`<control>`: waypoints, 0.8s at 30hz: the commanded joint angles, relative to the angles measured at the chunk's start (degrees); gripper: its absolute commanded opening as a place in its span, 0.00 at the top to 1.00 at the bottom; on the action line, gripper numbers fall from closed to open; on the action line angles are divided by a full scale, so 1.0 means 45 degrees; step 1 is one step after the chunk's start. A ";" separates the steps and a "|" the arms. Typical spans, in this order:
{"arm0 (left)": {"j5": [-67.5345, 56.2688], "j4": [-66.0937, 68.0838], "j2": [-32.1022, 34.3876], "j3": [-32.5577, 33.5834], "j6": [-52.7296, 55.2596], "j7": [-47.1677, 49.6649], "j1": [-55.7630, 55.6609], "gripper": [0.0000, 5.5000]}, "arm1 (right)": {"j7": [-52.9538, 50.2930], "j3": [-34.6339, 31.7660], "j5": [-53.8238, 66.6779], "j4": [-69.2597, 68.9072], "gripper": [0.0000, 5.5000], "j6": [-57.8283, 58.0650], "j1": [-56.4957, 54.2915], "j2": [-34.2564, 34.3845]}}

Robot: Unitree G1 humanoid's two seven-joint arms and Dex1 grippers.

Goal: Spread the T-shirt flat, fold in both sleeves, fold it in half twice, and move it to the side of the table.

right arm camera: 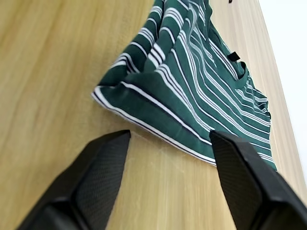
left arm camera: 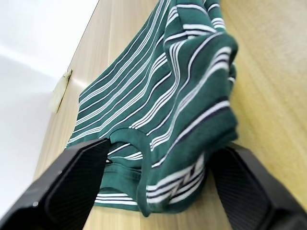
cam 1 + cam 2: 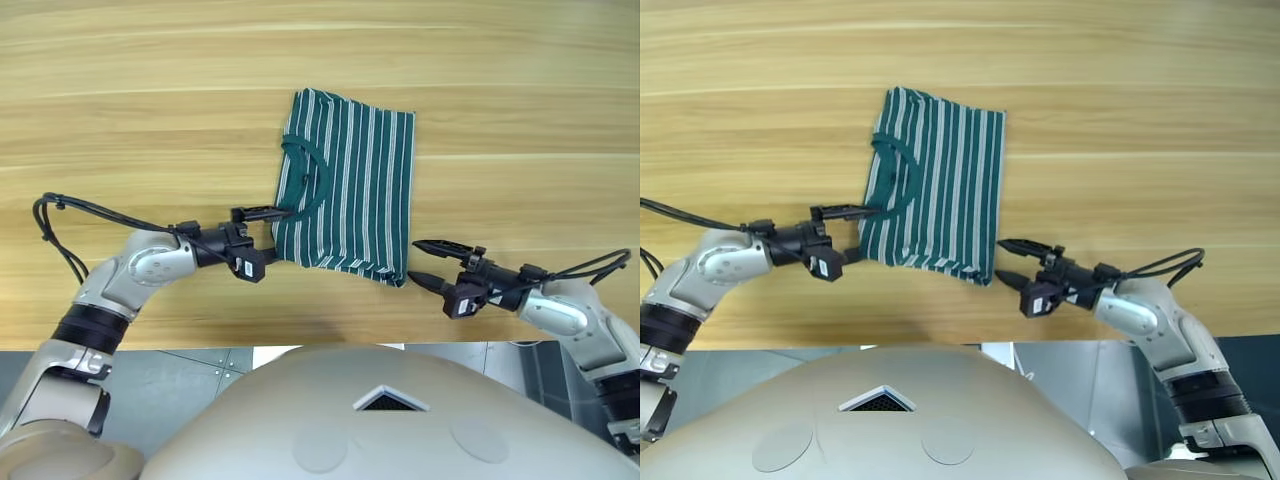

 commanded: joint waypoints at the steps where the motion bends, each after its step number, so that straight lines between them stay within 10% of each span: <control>1: 0.0725 0.0309 0.0740 -0.0854 0.0350 -0.1090 0.1049 0.33 | 0.0313 0.0351 -0.0514 0.0204 0.44 0.0209 0.0160 -0.0291; 11: -0.0177 -0.0180 0.2309 -0.0627 0.0646 -0.1477 0.2051 0.33 | 0.0456 0.1007 -0.0399 -0.0169 0.44 0.0351 -0.0153 -0.0134; 24: 0.1291 0.2392 0.0173 -0.1649 -0.0158 -0.0474 -0.0473 0.33 | 0.0336 0.1190 -0.0399 -0.0166 0.44 0.0475 -0.0367 -0.0172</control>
